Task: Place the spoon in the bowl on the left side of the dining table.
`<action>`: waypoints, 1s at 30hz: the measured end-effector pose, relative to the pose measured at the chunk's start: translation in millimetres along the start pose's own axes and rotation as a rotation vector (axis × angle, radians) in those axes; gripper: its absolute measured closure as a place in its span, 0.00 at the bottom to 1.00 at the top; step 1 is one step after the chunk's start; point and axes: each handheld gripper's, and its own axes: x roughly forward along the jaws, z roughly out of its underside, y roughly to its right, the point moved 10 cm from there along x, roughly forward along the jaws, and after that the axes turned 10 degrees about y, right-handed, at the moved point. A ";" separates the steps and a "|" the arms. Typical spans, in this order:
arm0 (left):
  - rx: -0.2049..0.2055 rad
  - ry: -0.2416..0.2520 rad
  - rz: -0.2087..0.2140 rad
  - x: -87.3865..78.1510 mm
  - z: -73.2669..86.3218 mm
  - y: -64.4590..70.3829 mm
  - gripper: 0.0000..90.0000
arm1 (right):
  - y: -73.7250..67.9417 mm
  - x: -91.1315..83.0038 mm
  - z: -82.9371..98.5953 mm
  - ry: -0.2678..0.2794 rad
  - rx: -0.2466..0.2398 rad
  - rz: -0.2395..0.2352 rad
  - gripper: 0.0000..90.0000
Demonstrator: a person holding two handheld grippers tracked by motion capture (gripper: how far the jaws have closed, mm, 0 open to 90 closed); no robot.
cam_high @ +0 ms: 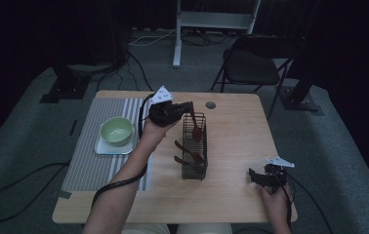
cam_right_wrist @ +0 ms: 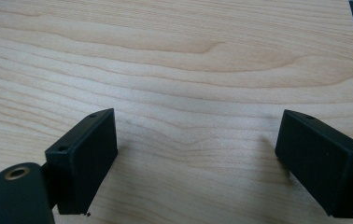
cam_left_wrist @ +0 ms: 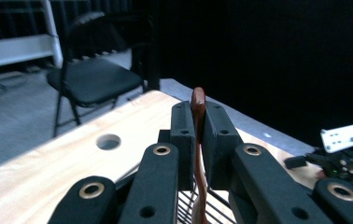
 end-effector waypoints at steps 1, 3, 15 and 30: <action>0.003 0.008 -0.010 -1.2 -2.7 -0.7 0.93 | 0.0 0.0 0.0 0.000 0.000 0.000 0.14; -0.002 0.013 -0.007 -2.6 -5.1 -1.1 0.93 | 0.0 0.0 0.0 0.000 0.000 0.000 0.14; 0.025 0.075 -0.033 -27.9 -37.2 -0.9 0.93 | -0.1 0.0 0.0 0.000 0.001 0.000 0.14; 0.051 0.106 -0.081 -61.8 -53.7 -10.2 0.93 | -0.1 0.0 0.0 0.000 0.001 0.000 0.14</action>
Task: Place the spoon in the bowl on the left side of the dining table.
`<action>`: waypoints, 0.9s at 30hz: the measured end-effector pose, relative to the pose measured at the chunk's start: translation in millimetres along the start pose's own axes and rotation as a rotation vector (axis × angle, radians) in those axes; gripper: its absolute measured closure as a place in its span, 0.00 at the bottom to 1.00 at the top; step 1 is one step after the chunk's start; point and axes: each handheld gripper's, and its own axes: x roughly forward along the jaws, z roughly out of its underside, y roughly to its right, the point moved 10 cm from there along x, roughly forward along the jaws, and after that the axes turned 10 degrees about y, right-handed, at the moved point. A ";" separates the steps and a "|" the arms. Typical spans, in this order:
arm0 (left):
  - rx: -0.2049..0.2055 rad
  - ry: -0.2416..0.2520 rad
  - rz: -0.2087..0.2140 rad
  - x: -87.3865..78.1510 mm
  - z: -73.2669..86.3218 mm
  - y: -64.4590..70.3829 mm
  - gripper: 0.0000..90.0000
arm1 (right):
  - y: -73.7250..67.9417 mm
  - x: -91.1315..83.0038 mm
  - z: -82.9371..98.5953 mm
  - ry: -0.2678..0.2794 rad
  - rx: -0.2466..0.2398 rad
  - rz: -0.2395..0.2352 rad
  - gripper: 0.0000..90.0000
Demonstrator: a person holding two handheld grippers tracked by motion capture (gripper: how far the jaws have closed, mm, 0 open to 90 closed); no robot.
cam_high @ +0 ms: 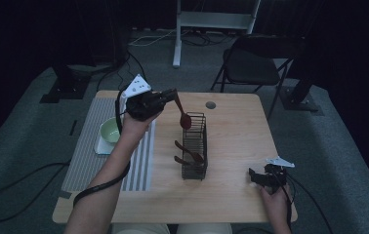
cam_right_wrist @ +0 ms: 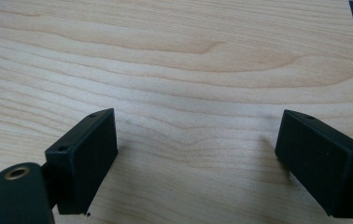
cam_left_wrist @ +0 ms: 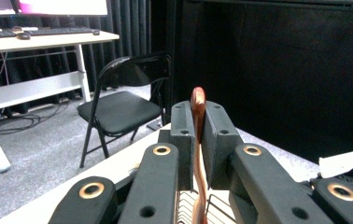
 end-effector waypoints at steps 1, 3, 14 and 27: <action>-0.005 0.001 0.000 -2.6 0.0 -1.7 0.93 | 0.0 0.0 0.0 0.000 0.000 0.000 0.14; -0.002 0.004 -0.012 -5.5 -0.6 -4.0 0.93 | 0.1 0.0 0.0 0.000 -0.001 0.000 0.14; -0.003 0.023 -0.072 -34.0 -3.6 -23.5 0.93 | 0.1 0.0 0.0 0.000 -0.001 0.000 0.14; -0.038 0.013 -0.156 -68.9 18.5 -54.6 0.93 | 0.5 0.0 0.0 0.000 0.003 0.004 0.14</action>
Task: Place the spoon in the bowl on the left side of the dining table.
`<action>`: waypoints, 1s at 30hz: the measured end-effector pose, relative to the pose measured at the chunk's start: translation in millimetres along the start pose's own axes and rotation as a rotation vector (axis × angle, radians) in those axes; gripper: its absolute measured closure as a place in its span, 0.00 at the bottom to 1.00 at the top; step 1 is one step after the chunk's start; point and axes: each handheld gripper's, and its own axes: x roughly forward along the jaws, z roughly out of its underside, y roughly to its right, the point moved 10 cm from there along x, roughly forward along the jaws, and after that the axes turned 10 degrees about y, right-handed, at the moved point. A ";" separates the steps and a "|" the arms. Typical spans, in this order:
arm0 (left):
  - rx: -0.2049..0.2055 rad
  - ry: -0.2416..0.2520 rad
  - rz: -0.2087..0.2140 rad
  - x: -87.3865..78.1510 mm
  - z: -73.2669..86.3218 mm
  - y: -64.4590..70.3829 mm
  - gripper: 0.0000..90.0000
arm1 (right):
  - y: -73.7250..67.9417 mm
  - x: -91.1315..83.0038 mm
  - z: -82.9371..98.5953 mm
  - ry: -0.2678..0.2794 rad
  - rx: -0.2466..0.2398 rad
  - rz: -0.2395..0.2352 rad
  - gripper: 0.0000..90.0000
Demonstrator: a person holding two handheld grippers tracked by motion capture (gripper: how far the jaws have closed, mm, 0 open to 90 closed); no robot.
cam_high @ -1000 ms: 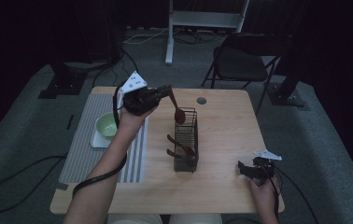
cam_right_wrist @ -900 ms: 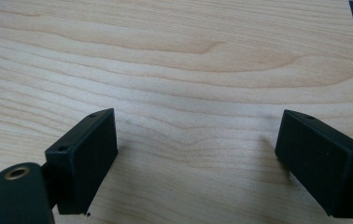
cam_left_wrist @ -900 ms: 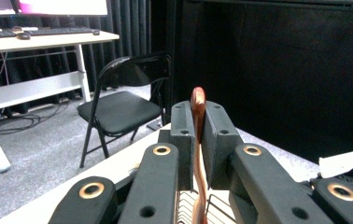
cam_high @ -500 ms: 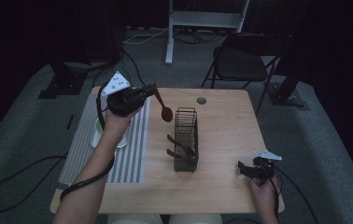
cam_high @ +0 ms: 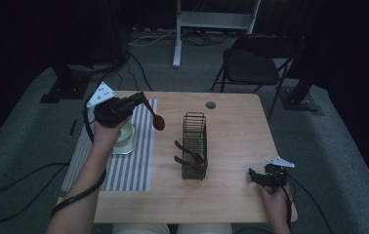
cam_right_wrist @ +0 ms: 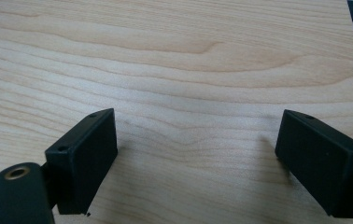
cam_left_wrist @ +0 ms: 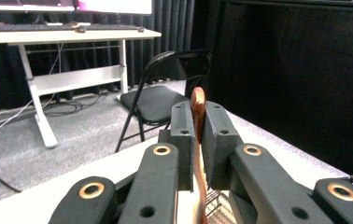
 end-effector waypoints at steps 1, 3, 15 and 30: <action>-0.003 -0.001 -0.009 -2.9 1.1 -3.7 0.93 | 0.0 0.0 0.0 0.000 0.000 0.000 0.14; -0.001 -0.001 -0.033 -8.3 4.0 -11.5 0.93 | 0.0 0.0 0.0 0.000 0.000 0.000 0.14; -0.017 -0.017 -0.145 -43.7 24.5 -53.1 0.93 | 0.0 0.0 0.0 0.000 -0.001 0.000 0.14; -0.047 -0.026 -0.282 -77.7 50.0 -98.2 0.93 | -0.1 0.0 0.1 -0.001 0.001 0.000 0.14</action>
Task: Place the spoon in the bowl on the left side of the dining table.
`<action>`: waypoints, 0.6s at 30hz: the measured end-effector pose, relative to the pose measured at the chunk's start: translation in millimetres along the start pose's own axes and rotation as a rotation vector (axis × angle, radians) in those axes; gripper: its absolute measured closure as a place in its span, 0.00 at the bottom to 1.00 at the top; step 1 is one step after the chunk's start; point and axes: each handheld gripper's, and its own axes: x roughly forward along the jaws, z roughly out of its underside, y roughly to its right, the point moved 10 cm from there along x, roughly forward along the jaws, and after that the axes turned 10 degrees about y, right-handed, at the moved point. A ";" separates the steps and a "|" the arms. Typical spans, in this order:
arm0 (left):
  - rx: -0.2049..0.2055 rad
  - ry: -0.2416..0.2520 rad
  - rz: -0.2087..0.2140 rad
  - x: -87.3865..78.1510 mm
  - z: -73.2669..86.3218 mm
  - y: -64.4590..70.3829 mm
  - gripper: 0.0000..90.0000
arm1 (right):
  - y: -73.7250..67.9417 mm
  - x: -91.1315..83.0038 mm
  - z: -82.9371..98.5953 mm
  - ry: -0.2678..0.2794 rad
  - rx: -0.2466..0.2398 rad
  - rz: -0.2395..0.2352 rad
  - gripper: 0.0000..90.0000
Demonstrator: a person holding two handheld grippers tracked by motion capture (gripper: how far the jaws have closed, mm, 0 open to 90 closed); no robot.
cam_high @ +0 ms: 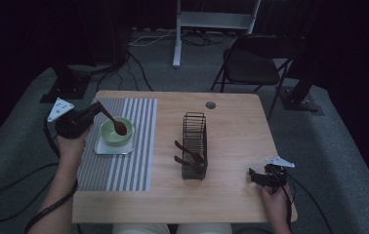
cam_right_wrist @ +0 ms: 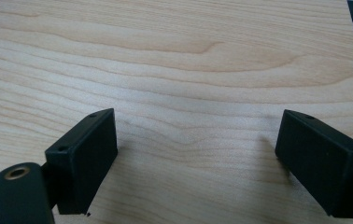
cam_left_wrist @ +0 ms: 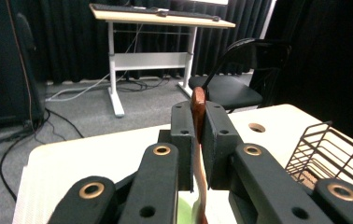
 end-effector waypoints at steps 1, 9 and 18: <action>-0.001 -0.005 -0.006 -0.1 3.1 -2.0 0.93 | 0.0 0.0 0.0 0.000 0.000 0.000 0.14; -0.015 -0.040 -0.065 1.4 30.0 -18.0 0.93 | 0.1 0.0 0.0 0.000 -0.001 0.000 0.14; -0.051 -0.059 -0.099 -5.4 54.3 -25.4 0.93 | 0.0 0.0 0.0 0.000 -0.001 0.000 0.14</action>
